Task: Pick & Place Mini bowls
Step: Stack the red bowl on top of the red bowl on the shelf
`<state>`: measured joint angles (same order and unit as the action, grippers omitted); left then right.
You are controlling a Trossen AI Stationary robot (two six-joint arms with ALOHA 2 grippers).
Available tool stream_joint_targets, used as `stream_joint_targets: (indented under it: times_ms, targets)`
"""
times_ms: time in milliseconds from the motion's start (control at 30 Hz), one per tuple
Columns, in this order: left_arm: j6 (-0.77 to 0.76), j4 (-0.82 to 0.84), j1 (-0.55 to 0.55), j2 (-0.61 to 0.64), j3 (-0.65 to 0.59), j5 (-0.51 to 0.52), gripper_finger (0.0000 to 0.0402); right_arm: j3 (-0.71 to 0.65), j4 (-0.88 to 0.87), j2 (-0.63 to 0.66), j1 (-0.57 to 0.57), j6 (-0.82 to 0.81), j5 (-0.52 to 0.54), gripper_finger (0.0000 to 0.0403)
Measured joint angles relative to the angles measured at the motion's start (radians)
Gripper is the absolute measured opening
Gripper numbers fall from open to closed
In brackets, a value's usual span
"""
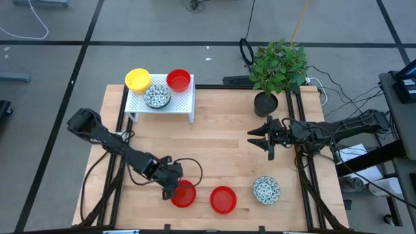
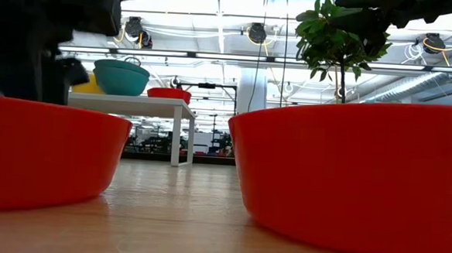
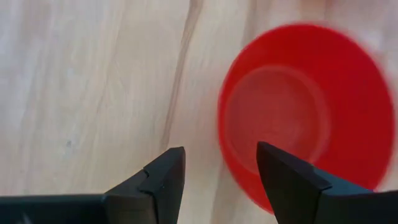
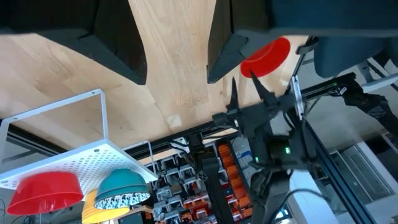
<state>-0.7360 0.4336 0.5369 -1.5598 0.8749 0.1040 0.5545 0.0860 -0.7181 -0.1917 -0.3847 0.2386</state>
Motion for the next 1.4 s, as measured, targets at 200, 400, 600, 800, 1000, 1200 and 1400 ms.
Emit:
stream_joint_targets:
  times_ms: [200, 400, 600, 800, 1000, 1200, 1400]
  targets:
    - [0.026, 0.002, -0.003, -0.082, 0.000, 0.016, 0.0199, 0.000, 0.000, 0.000, 0.000, 0.000, 0.000, 0.0155]
    - [0.043, -0.013, -0.009, -0.095, 0.000, 0.016, 0.0120, 0.000, 0.000, 0.000, 0.000, 0.003, 0.000, 0.0155]
    - [0.073, -0.066, -0.063, -0.052, 0.000, -0.059, 0.0013, -0.051, 0.012, 0.000, 0.000, -0.001, 0.000, 0.0155]
    - [0.104, -0.162, -0.157, 0.046, 0.000, -0.051, 0.0009, -0.116, 0.028, -0.001, 0.000, -0.091, -0.001, 0.0155]
    - [0.174, -0.223, -0.296, 0.165, 0.000, -0.002, 0.0014, -0.142, 0.134, 0.000, 0.000, -0.057, -0.003, 0.0155]
    - [0.300, -0.253, -0.476, 0.255, 0.026, 0.113, 0.0008, -0.142, 0.188, 0.001, 0.000, -0.015, -0.005, 0.0155]
    - [0.524, -0.122, -0.674, 0.273, 0.196, 0.160, 0.0012, -0.142, 0.185, 0.001, 0.000, 0.033, -0.007, 0.0155]
